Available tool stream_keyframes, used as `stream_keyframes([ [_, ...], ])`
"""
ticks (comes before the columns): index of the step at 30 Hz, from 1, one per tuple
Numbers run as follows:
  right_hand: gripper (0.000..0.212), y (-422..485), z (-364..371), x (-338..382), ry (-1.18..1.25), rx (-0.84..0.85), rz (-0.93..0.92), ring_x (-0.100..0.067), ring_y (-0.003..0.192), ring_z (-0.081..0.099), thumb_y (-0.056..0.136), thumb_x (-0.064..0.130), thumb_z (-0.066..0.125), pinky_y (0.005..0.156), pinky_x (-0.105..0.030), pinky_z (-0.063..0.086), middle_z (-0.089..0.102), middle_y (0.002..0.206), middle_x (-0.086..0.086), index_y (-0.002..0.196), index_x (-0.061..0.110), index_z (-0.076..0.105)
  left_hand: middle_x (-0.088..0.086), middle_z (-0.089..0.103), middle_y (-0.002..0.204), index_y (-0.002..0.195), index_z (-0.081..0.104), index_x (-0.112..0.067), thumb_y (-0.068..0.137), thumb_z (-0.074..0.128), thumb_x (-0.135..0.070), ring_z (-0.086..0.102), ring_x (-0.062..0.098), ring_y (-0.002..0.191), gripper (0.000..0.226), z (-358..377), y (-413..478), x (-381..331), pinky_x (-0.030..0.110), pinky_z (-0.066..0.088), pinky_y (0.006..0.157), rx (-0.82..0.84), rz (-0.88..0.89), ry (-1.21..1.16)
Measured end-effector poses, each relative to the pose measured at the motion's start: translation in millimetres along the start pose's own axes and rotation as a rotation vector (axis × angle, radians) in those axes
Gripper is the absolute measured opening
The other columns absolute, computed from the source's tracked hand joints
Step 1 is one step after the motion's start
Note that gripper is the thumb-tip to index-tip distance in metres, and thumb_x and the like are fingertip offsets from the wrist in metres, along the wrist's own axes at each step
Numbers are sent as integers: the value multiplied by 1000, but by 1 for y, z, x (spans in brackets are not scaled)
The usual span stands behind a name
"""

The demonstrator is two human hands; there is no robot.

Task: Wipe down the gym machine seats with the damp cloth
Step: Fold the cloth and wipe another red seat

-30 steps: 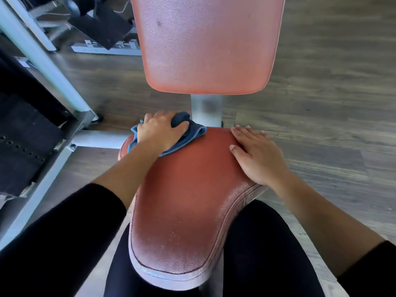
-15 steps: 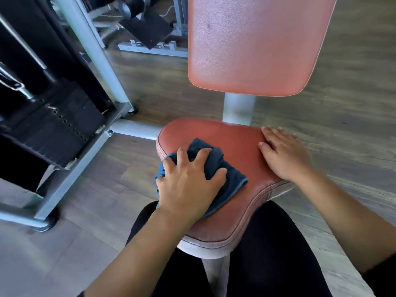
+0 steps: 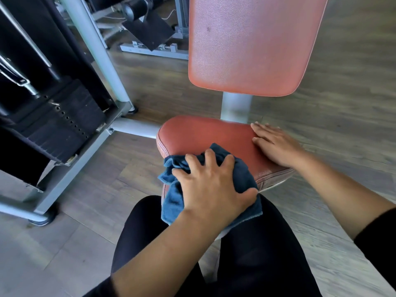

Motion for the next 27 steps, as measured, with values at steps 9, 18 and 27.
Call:
stream_keyframes([
  [9, 53, -3, 0, 2, -44, -9, 5, -15, 146, 9, 102, 35, 29, 117, -31, 2, 13, 159, 3, 151, 22, 17, 7, 57, 124, 117, 58, -31, 53, 48, -70, 51, 42, 107, 75, 7, -32, 14, 61, 44, 80, -184, 124, 3],
  [18, 51, -3, -1, 6, -52, -8, 13, -17, 146, 10, 102, 29, 30, 115, -29, 3, 13, 159, -1, 151, 19, 18, 7, 42, 136, 131, 44, -32, 59, 59, -61, 37, 45, 119, 79, 8, -8, -7, 66, 29, 95, -62, 200, -4],
  [27, 50, -4, -2, 10, -45, -14, 32, -15, 146, 8, 102, 28, 31, 116, -29, 1, 13, 158, 0, 150, 18, 20, -7, 54, 135, 123, 61, -37, 61, 64, -70, 44, 29, 129, 70, 13, -36, 58, 49, 38, 99, -357, 550, -274],
])
Point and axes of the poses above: each hand's wrist, its own y-axis towards the middle knuckle, its own z-axis out of the palm, x = y × z, the point moved 2 cm from there along y, towards the middle knuckle
